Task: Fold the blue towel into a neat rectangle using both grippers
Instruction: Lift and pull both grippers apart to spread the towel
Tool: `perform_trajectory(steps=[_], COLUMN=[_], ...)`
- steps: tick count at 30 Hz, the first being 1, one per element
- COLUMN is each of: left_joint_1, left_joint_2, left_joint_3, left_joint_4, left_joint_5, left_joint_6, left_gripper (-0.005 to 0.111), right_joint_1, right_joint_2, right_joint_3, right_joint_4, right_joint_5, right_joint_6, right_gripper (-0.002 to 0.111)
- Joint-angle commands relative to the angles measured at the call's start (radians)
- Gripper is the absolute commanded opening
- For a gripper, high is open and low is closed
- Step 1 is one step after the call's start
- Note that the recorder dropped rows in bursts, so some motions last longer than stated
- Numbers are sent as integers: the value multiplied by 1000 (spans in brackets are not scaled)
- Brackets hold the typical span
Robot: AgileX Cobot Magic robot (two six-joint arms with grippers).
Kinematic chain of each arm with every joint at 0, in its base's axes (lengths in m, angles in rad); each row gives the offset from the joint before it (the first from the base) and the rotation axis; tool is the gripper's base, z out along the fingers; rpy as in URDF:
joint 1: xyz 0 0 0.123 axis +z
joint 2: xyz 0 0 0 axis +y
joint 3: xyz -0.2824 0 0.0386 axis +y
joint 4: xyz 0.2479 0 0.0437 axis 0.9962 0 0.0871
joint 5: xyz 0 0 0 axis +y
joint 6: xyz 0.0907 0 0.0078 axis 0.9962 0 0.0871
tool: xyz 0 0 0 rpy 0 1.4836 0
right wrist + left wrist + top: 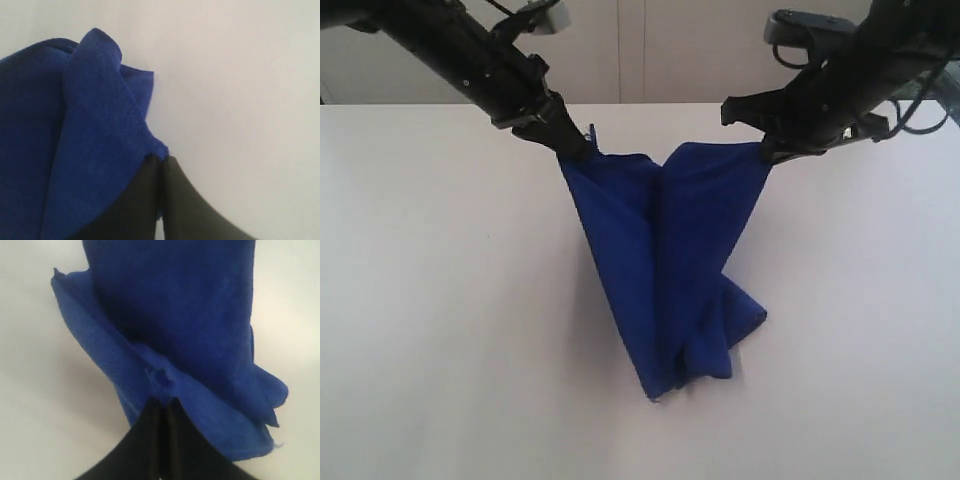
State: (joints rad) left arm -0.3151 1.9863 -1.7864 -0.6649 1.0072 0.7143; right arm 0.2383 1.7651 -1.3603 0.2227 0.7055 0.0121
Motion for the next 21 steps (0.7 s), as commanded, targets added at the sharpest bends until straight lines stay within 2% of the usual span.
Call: perform_trajectory(steps=[1, 8, 12, 16, 21], left_joint_1=[3, 3, 3, 3, 3], left_joint_2=[-123, -360, -529, -714, -945], left_joint_3=[71, 257, 365, 466, 540], left_joint_4=[83, 118, 224, 399, 446], left_joint_5=[58, 59, 55, 61, 118], left_joint_6=[-121, -147, -209, -339, -421], left_gripper=[0, 0, 0, 0, 0], right_joint_1=[-9, -9, -9, -9, -9], right_joint_2=[-123, -317, -445, -573, -741], right_joint_3=[36, 116, 163, 195, 199], right_joint_4=[-74, -81, -85, -87, -89], right_joint_5=[42, 87, 137, 198, 290], right_joint_6=[-12, -64, -69, -71, -71], right_gripper=[0, 0, 0, 0, 0])
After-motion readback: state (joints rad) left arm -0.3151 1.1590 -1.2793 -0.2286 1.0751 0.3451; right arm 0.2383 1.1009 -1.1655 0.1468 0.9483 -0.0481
